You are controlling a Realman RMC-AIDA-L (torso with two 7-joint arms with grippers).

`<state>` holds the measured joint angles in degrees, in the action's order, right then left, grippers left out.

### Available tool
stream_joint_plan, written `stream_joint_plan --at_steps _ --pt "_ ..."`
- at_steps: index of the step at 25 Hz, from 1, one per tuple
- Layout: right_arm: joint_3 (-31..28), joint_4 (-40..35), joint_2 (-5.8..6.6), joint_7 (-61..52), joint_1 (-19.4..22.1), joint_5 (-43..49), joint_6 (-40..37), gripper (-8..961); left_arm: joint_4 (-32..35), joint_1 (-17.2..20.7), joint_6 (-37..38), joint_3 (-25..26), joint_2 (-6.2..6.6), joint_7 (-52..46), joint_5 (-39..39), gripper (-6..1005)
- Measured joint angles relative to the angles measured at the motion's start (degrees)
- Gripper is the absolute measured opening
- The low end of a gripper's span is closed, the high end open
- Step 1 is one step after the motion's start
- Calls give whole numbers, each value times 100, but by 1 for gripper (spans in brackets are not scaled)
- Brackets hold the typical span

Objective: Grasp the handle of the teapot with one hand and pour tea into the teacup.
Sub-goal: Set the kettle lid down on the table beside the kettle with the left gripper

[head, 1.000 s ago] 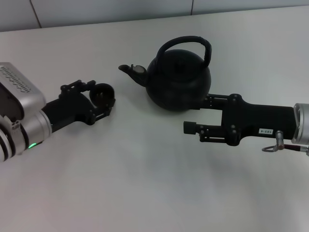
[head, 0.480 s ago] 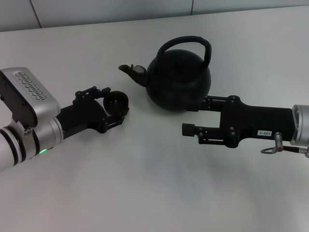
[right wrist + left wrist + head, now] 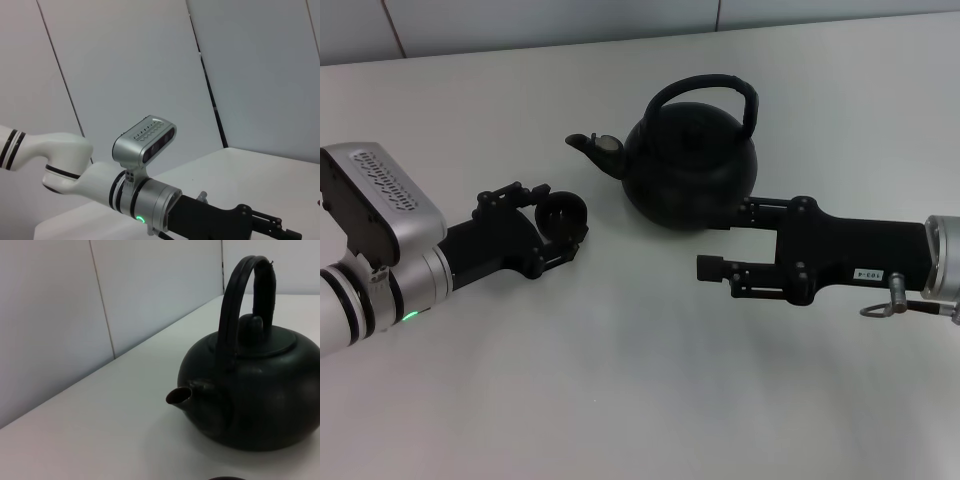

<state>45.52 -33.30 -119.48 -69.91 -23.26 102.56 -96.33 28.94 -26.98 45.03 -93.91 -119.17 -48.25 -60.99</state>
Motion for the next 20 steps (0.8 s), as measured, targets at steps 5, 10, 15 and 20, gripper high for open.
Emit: stream_joint_plan --at_steps 5,10,15,20 --pt "0 -9 5 0 -2 0 1 687 -3 0 -10 -5 0 0 0 730" --pt "0 -10 12 -1 -3 0 22 687 -3 -1 -11 -5 0 0 -1 736" --pt "-10 -8 12 0 -3 0 40 686 -3 -9 -2 -4 0 0 -16 738" --pt "-15 -15 12 1 -8 0 43 686 -3 -23 5 -4 0 -4 -5 737"
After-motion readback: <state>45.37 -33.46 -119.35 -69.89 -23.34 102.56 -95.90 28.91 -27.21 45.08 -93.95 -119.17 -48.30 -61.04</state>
